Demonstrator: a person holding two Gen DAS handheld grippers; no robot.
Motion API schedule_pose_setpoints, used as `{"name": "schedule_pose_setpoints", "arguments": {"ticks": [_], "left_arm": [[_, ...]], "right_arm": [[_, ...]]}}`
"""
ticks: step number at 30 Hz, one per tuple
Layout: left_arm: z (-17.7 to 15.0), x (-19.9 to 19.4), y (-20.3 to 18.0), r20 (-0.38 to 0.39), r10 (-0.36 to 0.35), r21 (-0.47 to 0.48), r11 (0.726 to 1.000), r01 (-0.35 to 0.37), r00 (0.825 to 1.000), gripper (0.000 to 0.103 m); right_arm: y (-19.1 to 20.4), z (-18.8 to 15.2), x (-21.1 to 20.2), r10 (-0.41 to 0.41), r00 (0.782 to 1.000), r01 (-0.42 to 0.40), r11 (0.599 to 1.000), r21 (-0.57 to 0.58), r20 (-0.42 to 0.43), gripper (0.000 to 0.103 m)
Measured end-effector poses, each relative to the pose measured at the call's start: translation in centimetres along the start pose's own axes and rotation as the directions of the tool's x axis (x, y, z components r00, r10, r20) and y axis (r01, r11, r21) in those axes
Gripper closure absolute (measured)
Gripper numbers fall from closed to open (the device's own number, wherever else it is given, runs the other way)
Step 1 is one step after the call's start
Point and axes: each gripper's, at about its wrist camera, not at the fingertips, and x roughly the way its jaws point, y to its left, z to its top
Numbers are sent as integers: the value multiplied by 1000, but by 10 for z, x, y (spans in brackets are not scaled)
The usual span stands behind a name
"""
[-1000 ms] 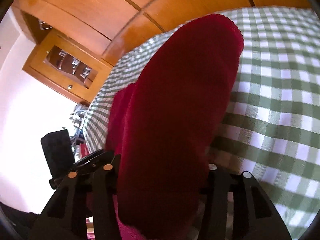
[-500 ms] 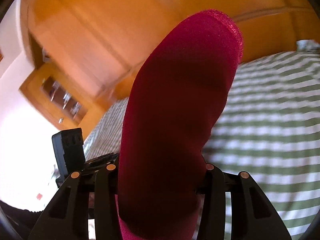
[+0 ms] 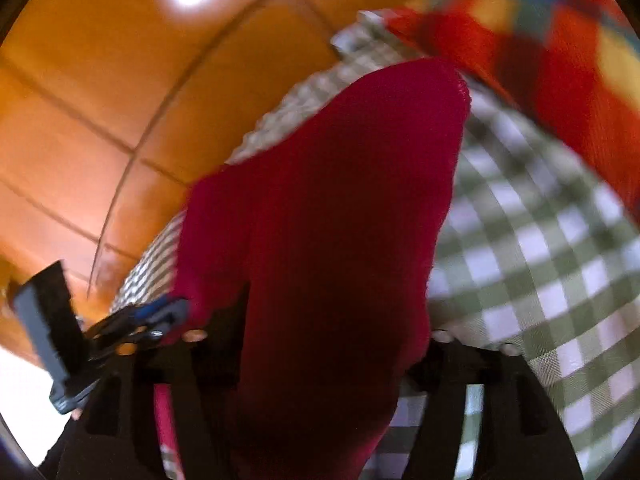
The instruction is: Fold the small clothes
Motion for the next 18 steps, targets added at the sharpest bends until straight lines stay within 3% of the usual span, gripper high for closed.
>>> {"name": "schedule_pose_setpoints", "arguments": {"ticks": [2, 4, 6, 10, 14, 16, 18], "left_arm": [[4, 3, -7, 5, 41, 40, 998, -41, 999, 74], [9, -2, -8, 16, 70, 68, 995, -71, 997, 71], [15, -11, -6, 46, 117, 66, 991, -119, 992, 56], [6, -50, 4, 143, 154, -9, 988, -154, 978, 55], [-13, -89, 7, 223, 85, -72, 995, -70, 971, 55], [-23, -95, 1, 226, 52, -73, 997, -37, 973, 55], [-31, -85, -10, 203, 65, -51, 997, -55, 977, 55]], "right_arm": [[-3, 1, -4, 16, 1000, -16, 1000, 19, 25, 31], [3, 1, -13, -33, 999, 33, 999, -3, 42, 21], [17, -2, -25, -99, 992, 104, 993, -55, 74, 21], [32, -6, -67, -181, 965, 209, 968, -141, 191, 22], [60, -35, -90, -175, 955, 229, 947, -224, 238, 40], [75, -49, -90, -185, 953, 248, 932, -265, 240, 49], [87, -63, -74, -222, 949, 283, 915, -288, 224, 53]]}}
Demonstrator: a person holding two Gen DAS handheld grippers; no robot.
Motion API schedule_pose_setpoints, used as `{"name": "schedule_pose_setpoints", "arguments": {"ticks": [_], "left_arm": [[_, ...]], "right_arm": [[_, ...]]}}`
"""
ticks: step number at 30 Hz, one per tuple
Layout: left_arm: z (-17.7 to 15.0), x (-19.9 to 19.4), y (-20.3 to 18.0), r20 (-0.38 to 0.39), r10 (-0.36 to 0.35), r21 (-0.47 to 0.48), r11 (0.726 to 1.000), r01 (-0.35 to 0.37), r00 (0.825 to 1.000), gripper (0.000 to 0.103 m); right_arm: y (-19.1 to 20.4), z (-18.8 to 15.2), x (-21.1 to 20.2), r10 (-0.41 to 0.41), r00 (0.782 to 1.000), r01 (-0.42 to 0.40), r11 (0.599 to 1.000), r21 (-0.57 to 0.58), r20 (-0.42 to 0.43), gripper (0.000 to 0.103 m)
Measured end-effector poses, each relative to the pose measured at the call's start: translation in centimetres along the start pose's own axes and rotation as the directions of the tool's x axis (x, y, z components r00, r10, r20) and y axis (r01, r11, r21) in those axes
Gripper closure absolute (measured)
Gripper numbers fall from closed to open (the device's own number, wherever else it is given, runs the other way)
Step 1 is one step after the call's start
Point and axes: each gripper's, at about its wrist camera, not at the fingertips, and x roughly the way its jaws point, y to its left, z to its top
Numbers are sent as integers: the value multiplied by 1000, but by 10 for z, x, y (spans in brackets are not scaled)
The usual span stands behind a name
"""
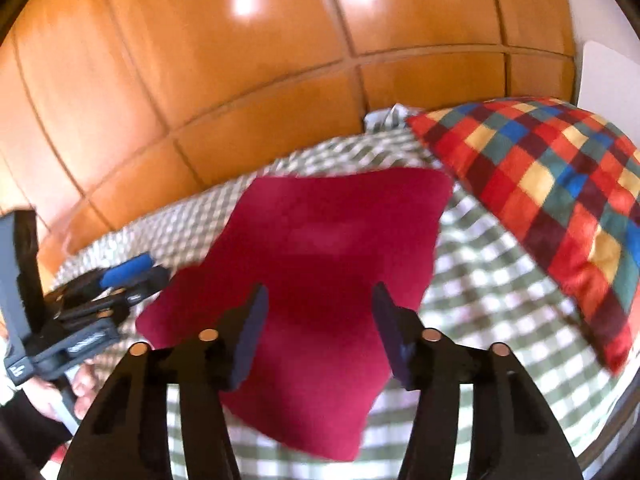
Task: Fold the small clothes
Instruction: 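Lower the shirt bundle onto the sheet and open the left gripper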
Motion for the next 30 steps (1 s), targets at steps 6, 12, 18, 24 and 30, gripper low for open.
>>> {"name": "schedule_pose_setpoints", "arguments": {"ticks": [6, 12, 18, 24, 30], "left_arm": [[-27, 56, 3, -146, 90, -6, 996, -92, 985, 44], [-24, 30, 12, -103, 61, -79, 994, -70, 993, 44], [-23, -12, 16, -12, 131, -135, 982, -132, 991, 29], [-20, -54, 14, 59, 229, -187, 959, -215, 972, 13], [-29, -82, 9, 102, 294, -195, 943, -271, 950, 4]], "right_arm": [[10, -34, 38, -160, 987, 160, 987, -12, -23, 53], [17, -31, 28, -190, 982, 189, 981, -43, -14, 44], [25, -31, -2, -211, 977, 210, 977, 35, 17, 18], [41, -38, -34, -328, 939, 318, 942, 103, 101, 5], [62, -50, -52, -389, 907, 376, 920, 108, 158, 4]]}}
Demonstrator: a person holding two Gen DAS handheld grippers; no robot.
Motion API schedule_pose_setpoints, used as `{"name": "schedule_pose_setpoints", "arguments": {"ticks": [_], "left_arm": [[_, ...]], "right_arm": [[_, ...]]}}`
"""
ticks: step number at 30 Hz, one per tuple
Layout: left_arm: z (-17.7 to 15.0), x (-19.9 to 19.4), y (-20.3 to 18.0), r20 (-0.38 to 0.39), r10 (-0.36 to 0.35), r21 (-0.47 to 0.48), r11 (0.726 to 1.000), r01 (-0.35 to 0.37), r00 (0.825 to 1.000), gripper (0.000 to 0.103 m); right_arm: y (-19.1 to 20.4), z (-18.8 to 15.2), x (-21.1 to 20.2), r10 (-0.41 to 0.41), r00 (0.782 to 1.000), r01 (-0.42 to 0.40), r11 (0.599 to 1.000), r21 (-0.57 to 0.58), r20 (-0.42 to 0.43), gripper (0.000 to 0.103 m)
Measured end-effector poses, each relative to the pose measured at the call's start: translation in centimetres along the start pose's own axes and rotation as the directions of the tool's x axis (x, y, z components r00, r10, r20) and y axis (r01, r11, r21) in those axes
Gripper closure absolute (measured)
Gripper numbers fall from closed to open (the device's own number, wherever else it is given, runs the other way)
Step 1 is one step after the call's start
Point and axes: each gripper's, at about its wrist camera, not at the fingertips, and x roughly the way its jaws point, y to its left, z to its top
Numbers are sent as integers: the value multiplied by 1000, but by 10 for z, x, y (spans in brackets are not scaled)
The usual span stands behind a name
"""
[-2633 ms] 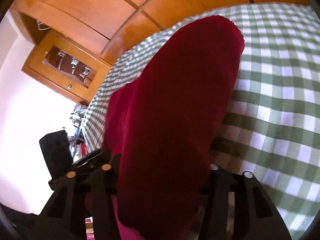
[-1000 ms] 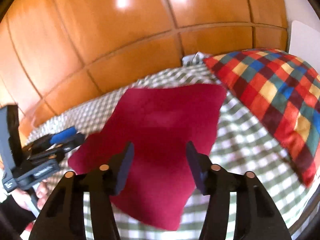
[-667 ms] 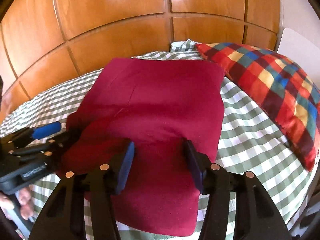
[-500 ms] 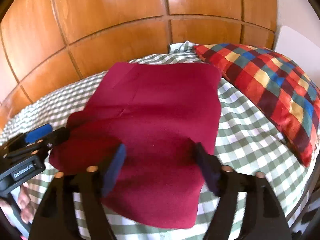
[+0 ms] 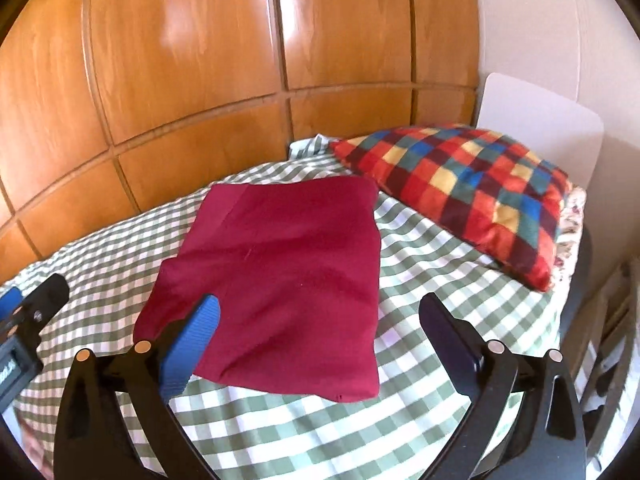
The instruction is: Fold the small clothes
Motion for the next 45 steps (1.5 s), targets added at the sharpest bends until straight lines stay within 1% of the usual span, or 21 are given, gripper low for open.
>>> {"name": "schedule_pose_setpoints", "arguments": {"ticks": [4, 12, 20, 32, 45], "left_arm": [[-10, -12, -1, 6, 16, 16, 1000, -16, 1000, 3], [-23, -24, 0, 6, 15, 13, 1000, -15, 1000, 3], [-22, -29, -3, 14, 13, 15, 1000, -14, 1000, 3], [-19, -25, -10, 4, 12, 33, 999, -12, 1000, 3], [-20, -28, -14, 11, 9, 44, 999, -9, 1000, 3]], "right_arm": [[6, -5, -7, -27, 1000, 27, 1000, -7, 10, 4], [10, -14, -20, -45, 999, 45, 999, -21, 25, 4], [5, -14, -23, -48, 998, 48, 999, 1, 29, 4], [3, -13, -23, -51, 998, 51, 999, 10, 31, 4], [2, -12, -24, -49, 998, 48, 999, 11, 32, 4]]}}
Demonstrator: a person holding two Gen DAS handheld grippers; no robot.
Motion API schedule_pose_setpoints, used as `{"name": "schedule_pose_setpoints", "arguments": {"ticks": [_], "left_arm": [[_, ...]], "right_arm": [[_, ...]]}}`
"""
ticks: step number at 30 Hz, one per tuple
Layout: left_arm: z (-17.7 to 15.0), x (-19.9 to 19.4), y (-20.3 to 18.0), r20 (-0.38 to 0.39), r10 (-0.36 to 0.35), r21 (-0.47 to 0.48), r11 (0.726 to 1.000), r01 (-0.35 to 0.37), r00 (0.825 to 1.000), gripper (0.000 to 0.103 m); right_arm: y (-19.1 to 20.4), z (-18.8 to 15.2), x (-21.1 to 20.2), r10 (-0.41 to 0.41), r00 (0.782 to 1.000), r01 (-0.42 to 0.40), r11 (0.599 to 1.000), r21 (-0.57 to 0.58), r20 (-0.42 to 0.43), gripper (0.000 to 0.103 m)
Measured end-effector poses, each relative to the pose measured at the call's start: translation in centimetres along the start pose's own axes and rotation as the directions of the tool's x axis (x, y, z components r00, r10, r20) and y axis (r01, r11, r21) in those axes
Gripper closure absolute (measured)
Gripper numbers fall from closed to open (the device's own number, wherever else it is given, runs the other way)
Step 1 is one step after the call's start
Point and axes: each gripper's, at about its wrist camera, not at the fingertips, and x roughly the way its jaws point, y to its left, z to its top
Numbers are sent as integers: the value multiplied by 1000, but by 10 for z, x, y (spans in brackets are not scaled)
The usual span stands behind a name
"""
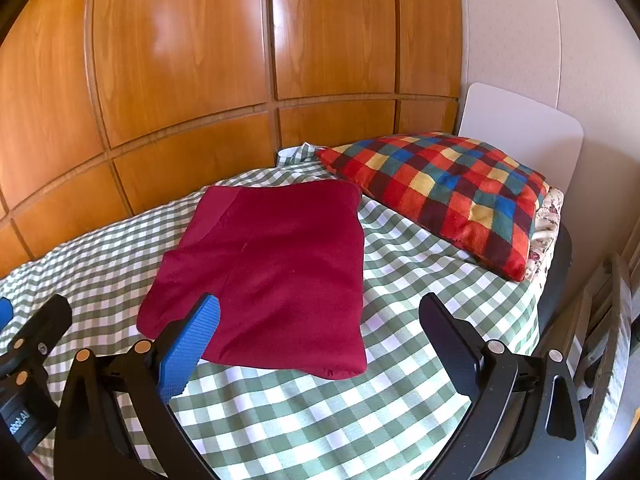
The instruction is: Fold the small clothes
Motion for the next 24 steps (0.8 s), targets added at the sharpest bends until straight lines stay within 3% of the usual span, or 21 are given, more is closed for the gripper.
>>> {"name": "schedule_pose_setpoints", "arguments": {"ticks": [24], "left_arm": [[1, -5, -1, 10, 14, 7, 1000, -14, 1000, 3]], "right_arm": [[0, 0, 1, 13, 1000, -13, 1000, -12, 5, 4]]}}
